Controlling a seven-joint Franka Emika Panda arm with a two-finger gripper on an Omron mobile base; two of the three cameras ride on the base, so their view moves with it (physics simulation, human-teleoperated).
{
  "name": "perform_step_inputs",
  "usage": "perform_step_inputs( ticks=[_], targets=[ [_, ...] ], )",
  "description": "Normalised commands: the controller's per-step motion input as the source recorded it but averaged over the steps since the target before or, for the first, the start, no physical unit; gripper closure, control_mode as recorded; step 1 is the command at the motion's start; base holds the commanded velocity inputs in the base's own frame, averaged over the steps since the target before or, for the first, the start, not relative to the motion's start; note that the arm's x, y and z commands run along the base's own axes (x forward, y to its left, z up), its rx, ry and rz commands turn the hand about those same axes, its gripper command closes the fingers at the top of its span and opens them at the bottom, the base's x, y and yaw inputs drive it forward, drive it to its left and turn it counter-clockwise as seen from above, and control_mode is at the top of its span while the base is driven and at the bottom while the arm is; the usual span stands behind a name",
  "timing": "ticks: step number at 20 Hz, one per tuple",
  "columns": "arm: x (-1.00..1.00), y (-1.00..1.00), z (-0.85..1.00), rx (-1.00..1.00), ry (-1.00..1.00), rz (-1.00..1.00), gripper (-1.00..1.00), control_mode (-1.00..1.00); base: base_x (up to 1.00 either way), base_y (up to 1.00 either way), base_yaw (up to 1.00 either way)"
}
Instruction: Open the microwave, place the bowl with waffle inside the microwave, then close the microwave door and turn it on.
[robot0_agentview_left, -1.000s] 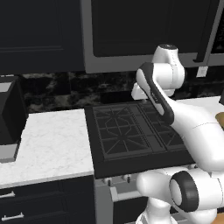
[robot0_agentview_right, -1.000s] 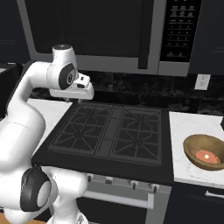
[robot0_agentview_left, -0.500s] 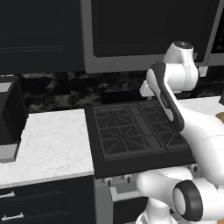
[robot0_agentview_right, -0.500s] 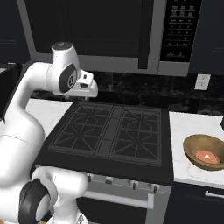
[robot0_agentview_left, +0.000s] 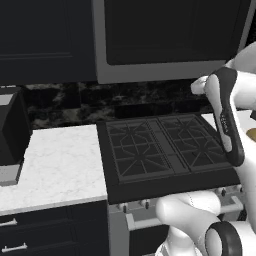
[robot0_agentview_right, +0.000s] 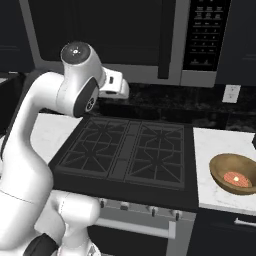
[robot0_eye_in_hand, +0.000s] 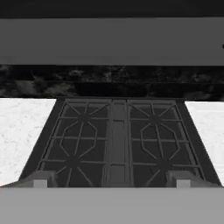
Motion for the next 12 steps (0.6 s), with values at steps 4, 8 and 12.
perform_step_inputs(
  ticks=[4,8,12],
  targets=[
    [0.00,-0.88,0.91,0.02,-0.30,-0.14,-1.00,-1.00,0.00,0.00,0.00],
    [0.00,-0.93,0.92,0.00,-0.23,-0.23,-1.00,-1.00,0.00,0.00,0.00],
    [0.05,-0.89,0.85,-0.02,-0.23,-0.19,-1.00,-1.00,0.00,0.00,0.00]
  ],
)
